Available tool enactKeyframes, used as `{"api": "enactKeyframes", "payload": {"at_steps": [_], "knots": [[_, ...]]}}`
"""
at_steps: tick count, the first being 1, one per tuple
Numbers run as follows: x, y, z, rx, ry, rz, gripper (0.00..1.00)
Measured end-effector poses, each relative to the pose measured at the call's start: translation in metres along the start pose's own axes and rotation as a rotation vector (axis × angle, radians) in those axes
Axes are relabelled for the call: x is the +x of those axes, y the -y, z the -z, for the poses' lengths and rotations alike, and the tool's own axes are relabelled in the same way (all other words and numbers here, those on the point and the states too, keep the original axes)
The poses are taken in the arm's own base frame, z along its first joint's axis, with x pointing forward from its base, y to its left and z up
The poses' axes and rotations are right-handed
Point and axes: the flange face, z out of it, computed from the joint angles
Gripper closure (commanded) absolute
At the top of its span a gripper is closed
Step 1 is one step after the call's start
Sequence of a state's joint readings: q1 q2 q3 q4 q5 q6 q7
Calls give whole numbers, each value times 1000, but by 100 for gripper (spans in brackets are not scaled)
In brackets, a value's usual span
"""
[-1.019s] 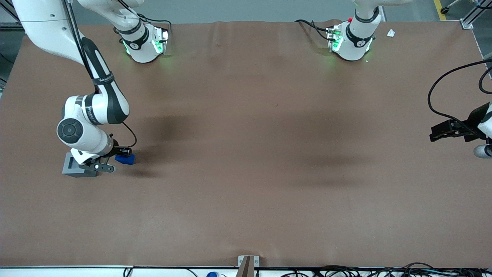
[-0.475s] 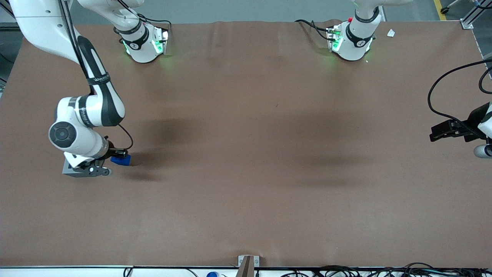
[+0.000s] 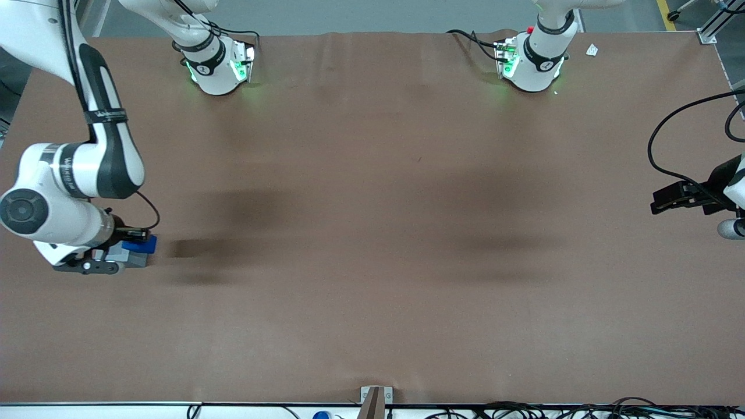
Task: Insert blue part into gray base with right arm
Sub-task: 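Lift the blue block and carry it over the gray base's opening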
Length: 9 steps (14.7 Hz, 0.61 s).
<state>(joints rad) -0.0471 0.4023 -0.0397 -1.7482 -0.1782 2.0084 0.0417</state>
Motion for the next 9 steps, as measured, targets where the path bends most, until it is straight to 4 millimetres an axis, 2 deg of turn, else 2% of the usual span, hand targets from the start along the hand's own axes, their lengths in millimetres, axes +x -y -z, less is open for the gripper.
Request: {"api": "enactKeyframes", "payload": {"at_steps": [5, 9], "knots": [[0, -58, 3, 8, -14, 68, 100], [-2, -91, 4, 11, -22, 78, 100]]}}
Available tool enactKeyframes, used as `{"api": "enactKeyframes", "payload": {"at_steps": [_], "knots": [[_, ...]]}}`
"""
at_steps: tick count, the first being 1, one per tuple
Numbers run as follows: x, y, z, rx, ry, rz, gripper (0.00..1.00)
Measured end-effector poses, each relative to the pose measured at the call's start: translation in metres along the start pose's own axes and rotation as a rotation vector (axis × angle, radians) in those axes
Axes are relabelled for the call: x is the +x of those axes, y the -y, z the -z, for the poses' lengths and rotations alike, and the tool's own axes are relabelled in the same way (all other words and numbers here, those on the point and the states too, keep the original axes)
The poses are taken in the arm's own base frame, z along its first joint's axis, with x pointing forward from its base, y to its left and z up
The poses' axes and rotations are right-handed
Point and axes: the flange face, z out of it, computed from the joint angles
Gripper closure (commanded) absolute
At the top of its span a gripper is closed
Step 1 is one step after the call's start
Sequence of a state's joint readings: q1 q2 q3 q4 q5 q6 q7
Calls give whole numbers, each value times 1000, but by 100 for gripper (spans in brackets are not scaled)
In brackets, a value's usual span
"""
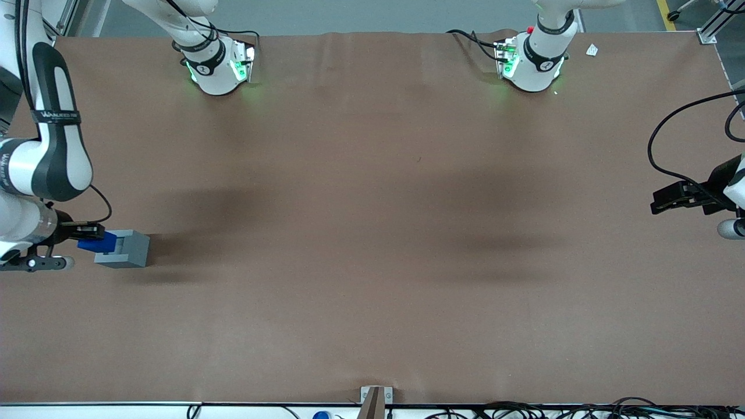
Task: Insert blue part into gray base with right arm
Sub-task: 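Lift the blue block and carry it over the gray base's opening, then lower the blue block into the gray base's opening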
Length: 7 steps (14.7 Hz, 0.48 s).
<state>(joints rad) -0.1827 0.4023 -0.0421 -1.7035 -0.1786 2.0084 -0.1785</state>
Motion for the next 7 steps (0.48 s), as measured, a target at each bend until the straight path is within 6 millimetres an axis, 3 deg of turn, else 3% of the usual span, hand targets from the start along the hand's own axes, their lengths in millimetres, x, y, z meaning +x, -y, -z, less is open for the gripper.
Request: {"api": "enactKeyframes", "payload": {"at_steps": [4, 7], "knots": [[-7, -26, -3, 4, 2, 18, 100], [-8, -31, -6, 11, 4, 13, 100]]}}
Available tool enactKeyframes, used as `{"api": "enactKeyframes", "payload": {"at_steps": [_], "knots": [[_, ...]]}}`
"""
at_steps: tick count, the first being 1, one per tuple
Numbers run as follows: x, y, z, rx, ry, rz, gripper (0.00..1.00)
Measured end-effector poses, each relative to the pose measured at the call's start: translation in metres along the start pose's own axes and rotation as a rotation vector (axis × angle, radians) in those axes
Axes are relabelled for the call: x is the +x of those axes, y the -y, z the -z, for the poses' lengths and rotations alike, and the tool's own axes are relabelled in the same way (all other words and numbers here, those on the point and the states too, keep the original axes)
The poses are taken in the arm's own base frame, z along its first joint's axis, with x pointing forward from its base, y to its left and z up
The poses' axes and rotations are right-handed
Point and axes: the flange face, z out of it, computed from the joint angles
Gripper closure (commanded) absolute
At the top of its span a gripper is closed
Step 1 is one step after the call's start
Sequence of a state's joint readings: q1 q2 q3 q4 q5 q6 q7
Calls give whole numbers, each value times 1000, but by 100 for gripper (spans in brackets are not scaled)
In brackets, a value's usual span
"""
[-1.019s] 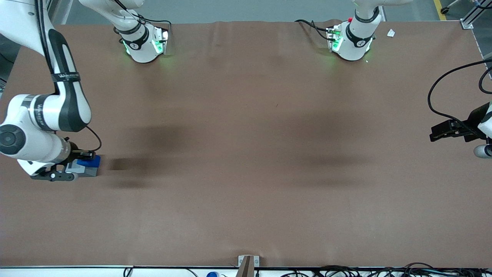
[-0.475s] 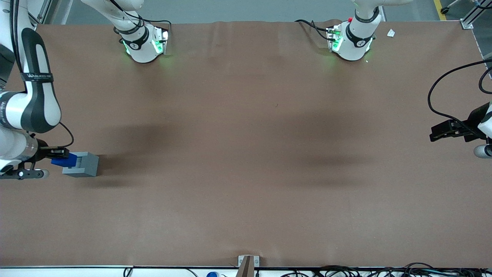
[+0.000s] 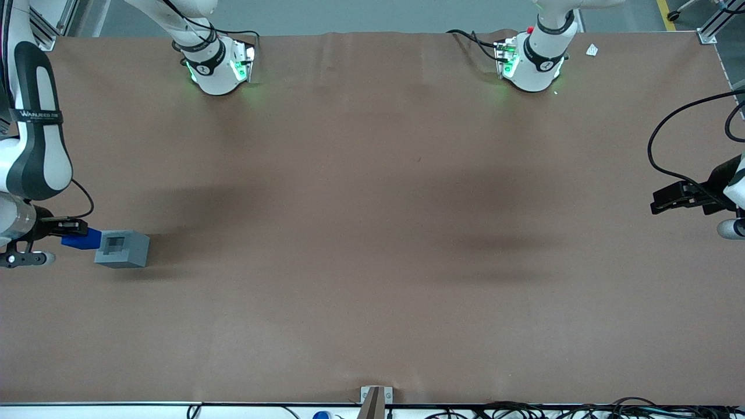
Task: Insert blue part into gray base with right arm
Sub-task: 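Lower the blue block into the gray base's opening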
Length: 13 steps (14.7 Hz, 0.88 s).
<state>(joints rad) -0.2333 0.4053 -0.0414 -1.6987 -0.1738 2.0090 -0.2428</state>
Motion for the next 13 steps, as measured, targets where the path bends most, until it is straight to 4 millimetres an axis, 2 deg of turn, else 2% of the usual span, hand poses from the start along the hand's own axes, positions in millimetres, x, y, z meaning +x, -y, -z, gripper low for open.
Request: {"api": "enactKeyframes", "payload": {"at_steps": [7, 13], "knots": [[5, 9, -7, 68, -14, -23, 100], [11, 11, -28, 71, -3, -20, 100]]}}
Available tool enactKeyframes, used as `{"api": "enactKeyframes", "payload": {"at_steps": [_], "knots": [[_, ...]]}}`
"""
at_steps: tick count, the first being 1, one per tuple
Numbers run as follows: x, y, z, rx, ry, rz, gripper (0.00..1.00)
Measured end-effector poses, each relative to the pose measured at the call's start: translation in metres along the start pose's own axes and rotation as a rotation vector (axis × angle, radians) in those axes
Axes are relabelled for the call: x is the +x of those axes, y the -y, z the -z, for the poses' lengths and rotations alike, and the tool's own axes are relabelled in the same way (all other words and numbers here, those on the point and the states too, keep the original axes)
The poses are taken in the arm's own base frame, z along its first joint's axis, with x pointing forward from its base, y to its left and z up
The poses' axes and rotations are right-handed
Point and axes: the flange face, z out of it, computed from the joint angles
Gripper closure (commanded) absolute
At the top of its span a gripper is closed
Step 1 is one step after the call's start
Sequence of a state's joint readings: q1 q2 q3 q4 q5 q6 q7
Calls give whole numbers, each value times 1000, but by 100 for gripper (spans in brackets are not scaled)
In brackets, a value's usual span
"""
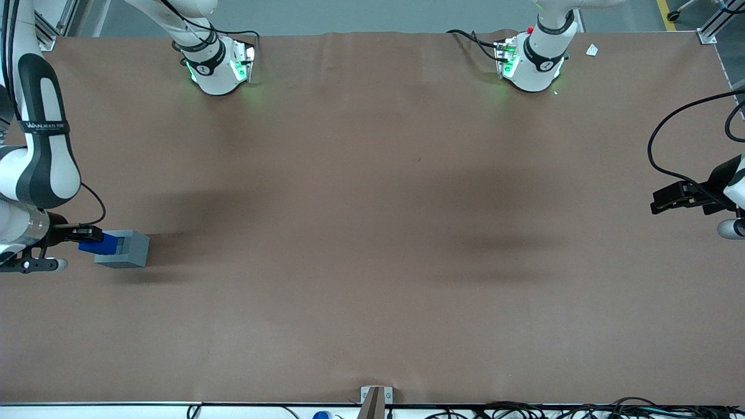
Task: Insert blue part into gray base with right arm
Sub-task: 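Lower the blue block into the gray base's opening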
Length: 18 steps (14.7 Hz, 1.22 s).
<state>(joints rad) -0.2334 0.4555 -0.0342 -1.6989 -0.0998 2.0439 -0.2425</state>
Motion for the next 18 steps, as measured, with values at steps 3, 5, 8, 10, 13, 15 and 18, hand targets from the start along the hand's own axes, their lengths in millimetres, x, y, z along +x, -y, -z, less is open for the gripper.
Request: {"api": "enactKeyframes", "payload": {"at_steps": [3, 5, 8, 10, 13, 15, 18], "knots": [[0, 0, -2, 1, 2, 0, 100], [0, 0, -3, 1, 3, 0, 100], [1, 0, -5, 2, 6, 1, 100], [1, 1, -8, 4, 13, 1, 100], [1, 1, -12, 6, 21, 1, 100], [1, 1, -13, 6, 22, 1, 100], [1, 2, -14, 6, 22, -4, 97]]}}
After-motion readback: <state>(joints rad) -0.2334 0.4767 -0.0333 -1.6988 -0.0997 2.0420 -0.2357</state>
